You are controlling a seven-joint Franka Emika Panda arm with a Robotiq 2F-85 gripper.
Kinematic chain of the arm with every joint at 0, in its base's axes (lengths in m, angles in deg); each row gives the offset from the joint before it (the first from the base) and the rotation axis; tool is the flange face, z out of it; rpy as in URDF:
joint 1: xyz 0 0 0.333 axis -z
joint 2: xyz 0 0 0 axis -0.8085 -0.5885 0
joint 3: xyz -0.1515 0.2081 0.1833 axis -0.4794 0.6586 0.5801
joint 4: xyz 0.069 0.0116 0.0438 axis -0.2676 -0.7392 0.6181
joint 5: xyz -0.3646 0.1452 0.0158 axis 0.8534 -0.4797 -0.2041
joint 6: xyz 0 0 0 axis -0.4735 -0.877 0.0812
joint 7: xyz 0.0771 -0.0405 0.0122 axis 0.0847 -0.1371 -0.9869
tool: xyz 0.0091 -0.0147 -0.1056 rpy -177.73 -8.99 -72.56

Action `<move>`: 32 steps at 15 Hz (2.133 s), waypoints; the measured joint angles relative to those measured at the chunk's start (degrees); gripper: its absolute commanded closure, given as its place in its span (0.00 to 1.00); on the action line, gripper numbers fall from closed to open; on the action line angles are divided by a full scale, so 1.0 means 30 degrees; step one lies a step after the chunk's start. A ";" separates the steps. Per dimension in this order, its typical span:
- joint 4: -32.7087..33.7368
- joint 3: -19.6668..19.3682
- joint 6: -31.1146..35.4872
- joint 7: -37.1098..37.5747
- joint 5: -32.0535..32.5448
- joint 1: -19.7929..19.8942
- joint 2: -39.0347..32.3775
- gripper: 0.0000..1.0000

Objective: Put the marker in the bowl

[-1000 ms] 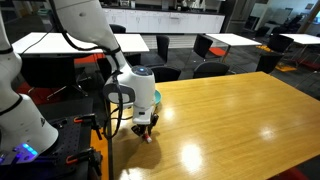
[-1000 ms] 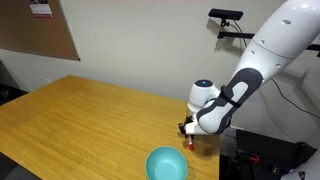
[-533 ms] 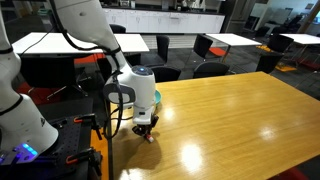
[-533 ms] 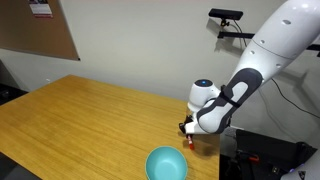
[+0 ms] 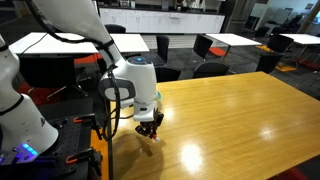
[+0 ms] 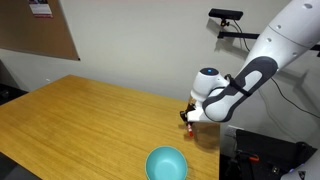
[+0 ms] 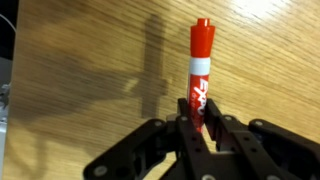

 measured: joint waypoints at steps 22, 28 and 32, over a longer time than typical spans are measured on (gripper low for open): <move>-0.0480 0.1402 -0.0955 1.3292 1.7283 -0.0706 0.7162 0.95; -0.0809 0.3715 -0.2542 1.8185 2.0904 -0.0641 0.8225 0.95; -0.1052 0.5334 -0.3880 2.0581 2.1596 -0.0693 0.8793 0.95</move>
